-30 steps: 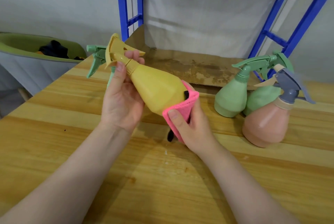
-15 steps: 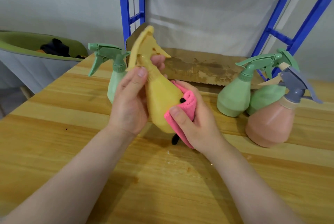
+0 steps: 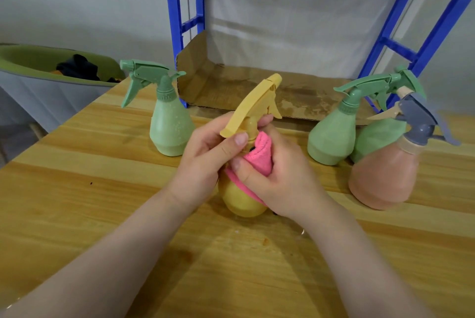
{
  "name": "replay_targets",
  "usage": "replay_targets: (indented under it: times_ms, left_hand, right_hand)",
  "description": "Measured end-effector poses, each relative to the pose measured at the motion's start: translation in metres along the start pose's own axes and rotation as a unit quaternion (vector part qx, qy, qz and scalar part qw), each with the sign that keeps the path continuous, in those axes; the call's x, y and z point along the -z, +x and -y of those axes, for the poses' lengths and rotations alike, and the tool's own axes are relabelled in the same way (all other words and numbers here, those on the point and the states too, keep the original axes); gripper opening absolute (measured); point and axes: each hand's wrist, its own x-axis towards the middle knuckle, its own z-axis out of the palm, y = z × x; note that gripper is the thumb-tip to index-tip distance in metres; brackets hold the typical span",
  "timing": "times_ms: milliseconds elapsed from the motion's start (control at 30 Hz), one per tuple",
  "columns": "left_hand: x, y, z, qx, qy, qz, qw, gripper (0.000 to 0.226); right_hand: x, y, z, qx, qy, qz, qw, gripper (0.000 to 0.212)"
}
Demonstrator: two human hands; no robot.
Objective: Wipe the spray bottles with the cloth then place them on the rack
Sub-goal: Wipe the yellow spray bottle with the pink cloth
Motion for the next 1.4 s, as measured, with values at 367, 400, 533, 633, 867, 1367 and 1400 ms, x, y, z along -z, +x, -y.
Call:
replay_targets:
  times_ms: [367, 400, 533, 633, 867, 1367, 1400]
  left_hand:
    - [-0.019, -0.005, 0.015, 0.001, 0.02, -0.134, 0.991, 0.029]
    - [-0.017, -0.005, 0.015, 0.007, 0.011, -0.139, 0.99, 0.028]
    - [-0.013, 0.0, 0.011, 0.021, -0.035, -0.145, 0.989, 0.032]
    - [-0.007, 0.005, 0.006, 0.022, -0.088, -0.182, 0.979, 0.037]
    - [0.007, 0.014, -0.008, 0.001, -0.149, -0.248, 0.957, 0.037]
    - [0.011, 0.014, -0.008, 0.005, -0.121, -0.254, 0.96, 0.031]
    - [0.009, 0.012, -0.006, 0.007, -0.097, -0.225, 0.97, 0.03]
  right_hand:
    - [-0.02, -0.002, 0.002, 0.049, -0.157, -0.169, 0.972, 0.038]
    - [-0.021, -0.002, 0.003, 0.048, -0.151, -0.169, 0.973, 0.038]
    - [-0.017, -0.002, -0.001, 0.019, -0.112, -0.125, 0.986, 0.05]
    - [-0.012, 0.0, -0.006, -0.008, -0.045, -0.087, 0.995, 0.059]
    - [-0.013, -0.002, -0.014, -0.023, 0.143, -0.039, 0.989, 0.066]
    - [-0.019, -0.001, -0.018, -0.051, 0.168, 0.033, 0.984, 0.069]
    - [-0.019, -0.001, -0.017, -0.051, 0.158, 0.036, 0.985, 0.068]
